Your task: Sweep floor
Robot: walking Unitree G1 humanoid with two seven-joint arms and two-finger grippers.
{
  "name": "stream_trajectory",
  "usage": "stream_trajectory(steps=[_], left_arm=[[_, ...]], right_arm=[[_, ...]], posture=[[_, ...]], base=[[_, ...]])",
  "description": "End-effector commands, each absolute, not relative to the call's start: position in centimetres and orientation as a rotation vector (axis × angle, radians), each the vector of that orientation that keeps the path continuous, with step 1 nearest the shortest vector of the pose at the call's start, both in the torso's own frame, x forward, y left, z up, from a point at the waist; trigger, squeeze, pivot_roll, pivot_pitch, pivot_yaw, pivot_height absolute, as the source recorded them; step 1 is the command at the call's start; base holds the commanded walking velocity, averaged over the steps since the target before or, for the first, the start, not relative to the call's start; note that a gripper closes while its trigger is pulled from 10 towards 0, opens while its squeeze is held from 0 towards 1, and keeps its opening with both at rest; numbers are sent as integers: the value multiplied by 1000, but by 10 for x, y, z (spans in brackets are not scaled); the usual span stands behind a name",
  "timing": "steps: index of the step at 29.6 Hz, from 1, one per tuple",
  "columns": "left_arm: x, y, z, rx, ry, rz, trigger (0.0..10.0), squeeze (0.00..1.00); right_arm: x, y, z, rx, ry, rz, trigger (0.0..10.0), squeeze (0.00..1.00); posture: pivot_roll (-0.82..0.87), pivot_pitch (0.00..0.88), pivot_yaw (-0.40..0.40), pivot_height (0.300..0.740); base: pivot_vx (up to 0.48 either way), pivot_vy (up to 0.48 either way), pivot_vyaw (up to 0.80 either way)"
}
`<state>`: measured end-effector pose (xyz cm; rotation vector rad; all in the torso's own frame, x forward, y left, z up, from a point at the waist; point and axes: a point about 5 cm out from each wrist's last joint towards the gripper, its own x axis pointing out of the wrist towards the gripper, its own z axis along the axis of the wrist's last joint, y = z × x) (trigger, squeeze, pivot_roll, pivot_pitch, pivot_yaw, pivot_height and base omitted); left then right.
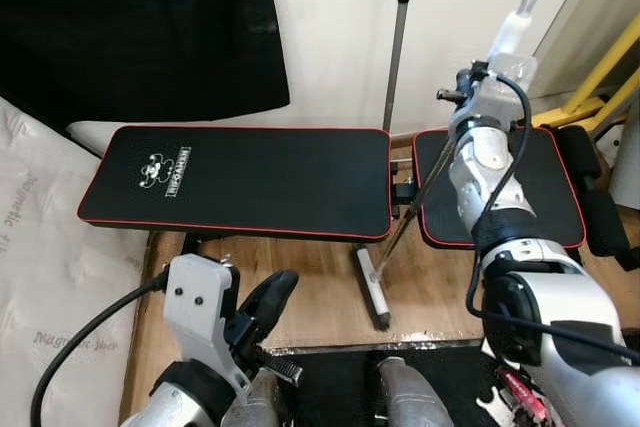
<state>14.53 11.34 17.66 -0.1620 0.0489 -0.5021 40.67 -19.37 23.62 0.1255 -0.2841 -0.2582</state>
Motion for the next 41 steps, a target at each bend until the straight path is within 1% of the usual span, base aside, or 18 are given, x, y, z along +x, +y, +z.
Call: stream_trajectory(steps=[1,7,10,13,14,17,18,19,20,21,29,35,41], left_arm=[[141,112,175,-160,77,-528,10000,0],[138,112,176,-165,83,-527,10000,0],[136,112,177,-169,88,-527,10000,0],[134,112,178,-171,92,-528,10000,0],[133,112,178,-172,95,-529,10000,0],[133,112,178,-172,95,-529,10000,0],[133,112,178,-173,95,-529,10000,0],[133,112,178,-172,95,-529,10000,0],[133,112,178,-172,95,-529,10000,0],[134,112,179,-172,95,-529,10000,0],[138,112,178,-171,93,-531,10000,0],[143,112,176,-171,88,-534,10000,0],[150,111,172,-168,78,-537,10000,0]], right_arm=[[407,-190,239,166,-311,-257,10000,0],[408,-193,251,173,-358,-272,10000,0],[408,-198,259,150,-387,-304,10000,0],[407,-203,258,113,-391,-337,10000,0],[405,-210,256,95,-392,-369,10000,0],[405,-210,256,95,-392,-369,10000,0],[404,-214,255,90,-393,-385,10000,204],[403,-217,254,71,-396,-399,10000,918],[403,-217,254,71,-396,-399,10000,918],[402,-218,254,63,-397,-403,10000,1000],[402,-213,246,61,-381,-342,10000,1000],[401,-219,242,59,-370,-316,10000,1000],[392,-233,229,23,-349,-259,10000,1000]], posture=[[125,367,39,740],[132,378,47,740],[140,384,50,740],[142,385,50,740],[143,376,52,740],[143,376,52,740],[144,375,52,740],[141,370,54,740],[141,370,54,740],[141,370,54,740],[121,358,54,740],[95,339,49,740],[59,314,32,740]], base=[[0,0,0],[0,0,0],[0,0,0],[0,0,0],[0,0,0],[0,0,0],[0,0,0],[0,0,0],[0,0,0],[0,0,0],[0,0,0],[0,0,0],[0,0,0]])
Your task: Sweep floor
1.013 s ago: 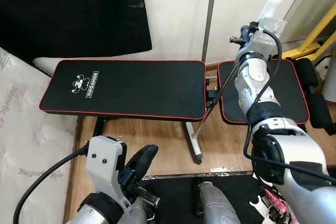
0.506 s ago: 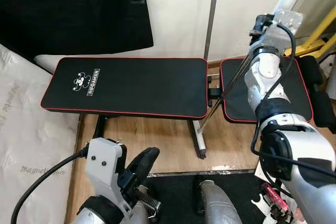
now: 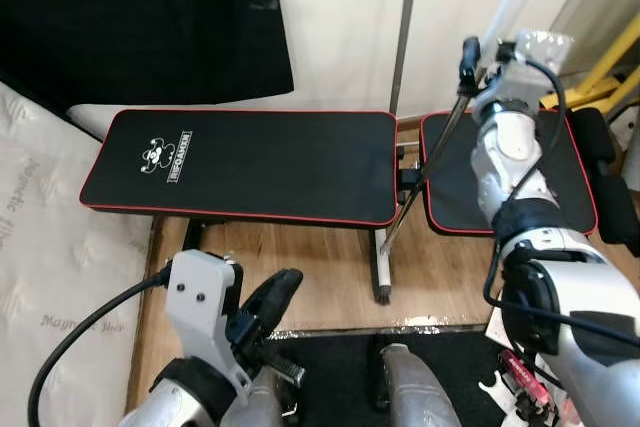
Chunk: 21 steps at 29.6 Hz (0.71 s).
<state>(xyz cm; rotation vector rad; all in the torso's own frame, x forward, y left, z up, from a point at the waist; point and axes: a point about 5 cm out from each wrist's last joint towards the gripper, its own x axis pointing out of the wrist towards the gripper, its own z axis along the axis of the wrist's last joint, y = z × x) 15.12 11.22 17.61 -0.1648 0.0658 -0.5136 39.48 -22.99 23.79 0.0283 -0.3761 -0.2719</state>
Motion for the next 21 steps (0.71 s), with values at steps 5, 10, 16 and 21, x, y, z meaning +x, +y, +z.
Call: stream_trajectory(steps=[5,10,16,21], left_arm=[[156,112,169,-166,70,-536,10000,0],[162,113,166,-159,65,-531,10000,0],[169,120,163,-179,60,-460,10000,0],[177,133,158,-185,49,-341,10000,0]], right_arm=[[377,-240,211,3,-313,-209,10000,498],[356,-235,189,29,-244,-133,10000,0],[327,-198,167,34,-151,54,10000,0],[293,-161,161,33,-103,268,10000,0]], posture=[[33,294,25,740],[1,259,17,740],[-22,230,4,740],[-45,193,-9,740]], base=[[0,0,0],[0,0,0],[0,0,0],[0,0,-640]])
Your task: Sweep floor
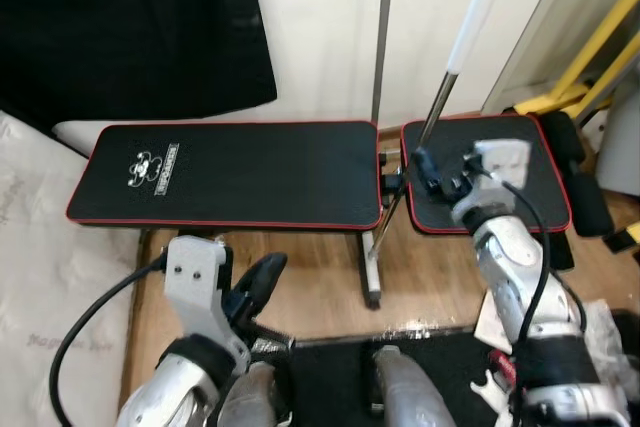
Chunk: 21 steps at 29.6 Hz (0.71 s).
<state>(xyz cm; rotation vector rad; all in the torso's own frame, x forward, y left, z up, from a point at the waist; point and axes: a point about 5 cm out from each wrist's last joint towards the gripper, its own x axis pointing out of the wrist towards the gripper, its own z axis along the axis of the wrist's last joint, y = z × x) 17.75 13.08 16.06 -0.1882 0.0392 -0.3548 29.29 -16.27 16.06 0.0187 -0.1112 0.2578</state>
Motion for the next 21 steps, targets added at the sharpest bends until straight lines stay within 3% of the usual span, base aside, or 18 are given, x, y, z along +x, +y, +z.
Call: stream_trajectory(steps=[1,8,21], left_arm=[[179,137,157,-172,38,-305,10000,0],[194,162,147,63,-4,-124,10000,0],[205,152,136,87,-25,-143,10000,0]], right_arm=[[284,-153,163,23,-101,324,10000,0],[267,-142,160,-55,-53,438,10000,0],[268,-137,148,-115,-5,384,10000,0]], posture=[[-49,187,-12,740],[-78,120,-26,740],[-85,52,4,740]], base=[[0,0,-800],[0,0,-800],[0,0,-800]])
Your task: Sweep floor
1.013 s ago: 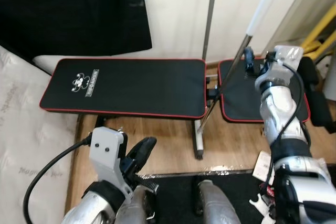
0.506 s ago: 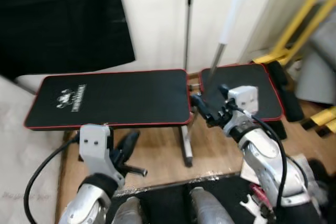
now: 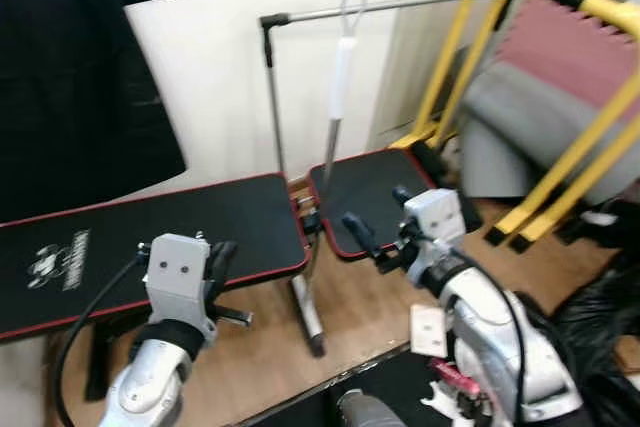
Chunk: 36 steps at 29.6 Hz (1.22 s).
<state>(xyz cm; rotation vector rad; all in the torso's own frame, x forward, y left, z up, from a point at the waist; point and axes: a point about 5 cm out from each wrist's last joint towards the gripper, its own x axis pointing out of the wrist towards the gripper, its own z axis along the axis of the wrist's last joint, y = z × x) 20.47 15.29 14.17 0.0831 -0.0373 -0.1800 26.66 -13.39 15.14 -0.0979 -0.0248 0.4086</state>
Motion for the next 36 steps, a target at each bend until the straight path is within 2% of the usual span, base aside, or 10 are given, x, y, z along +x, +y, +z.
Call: stream_trajectory(steps=[1,6,15,32,36], left_arm=[[208,151,135,100,-31,-153,10000,0],[209,141,130,105,-30,-221,10000,0],[209,134,124,83,-15,-280,10000,0],[218,134,120,63,-27,-282,10000,0],[223,136,119,74,-23,-271,10000,0]], right_arm=[[271,-137,149,-123,1,364,10000,0],[275,-134,147,-136,-1,353,10000,0],[280,-130,139,-152,-1,352,10000,0],[295,-125,143,-185,-45,361,10000,0],[300,-122,144,-188,-62,371,10000,0]], posture=[[-86,48,13,740],[-90,13,29,740],[-84,0,33,740],[-73,0,10,740],[-74,0,12,740]], base=[[0,0,-800],[0,0,-800],[0,0,-800],[0,0,-800],[0,0,0]])
